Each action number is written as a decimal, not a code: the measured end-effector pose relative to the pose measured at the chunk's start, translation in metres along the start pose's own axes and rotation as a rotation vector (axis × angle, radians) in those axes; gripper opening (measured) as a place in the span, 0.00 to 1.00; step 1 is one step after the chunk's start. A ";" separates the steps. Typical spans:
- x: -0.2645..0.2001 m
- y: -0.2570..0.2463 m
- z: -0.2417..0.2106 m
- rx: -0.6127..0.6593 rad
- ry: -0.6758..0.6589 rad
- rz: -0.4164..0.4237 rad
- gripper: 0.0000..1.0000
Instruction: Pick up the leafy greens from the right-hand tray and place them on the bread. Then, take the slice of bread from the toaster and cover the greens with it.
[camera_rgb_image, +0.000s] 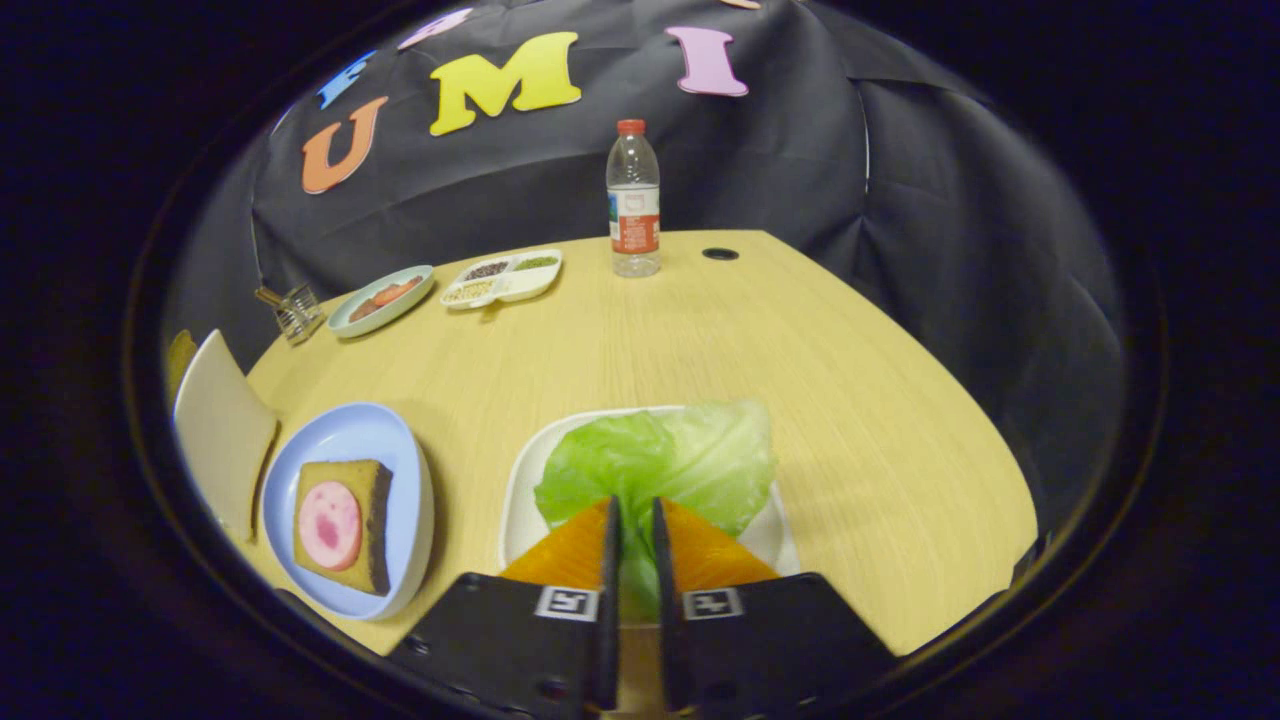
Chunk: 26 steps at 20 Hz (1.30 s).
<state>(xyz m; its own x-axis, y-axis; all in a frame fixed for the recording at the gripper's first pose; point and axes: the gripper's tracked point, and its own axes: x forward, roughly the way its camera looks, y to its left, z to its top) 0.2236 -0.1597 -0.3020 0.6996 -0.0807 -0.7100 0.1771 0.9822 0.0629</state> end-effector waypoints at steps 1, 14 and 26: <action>0.002 -0.001 -0.002 -0.017 0.006 -0.009 0.26; -0.074 0.081 0.032 -0.080 -0.137 0.125 0.00; -0.077 0.206 -0.019 -0.073 -0.024 0.345 0.00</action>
<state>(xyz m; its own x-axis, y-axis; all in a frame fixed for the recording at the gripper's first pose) 0.1934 0.0525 -0.2478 0.7259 0.2549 -0.6388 -0.1218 0.9618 0.2453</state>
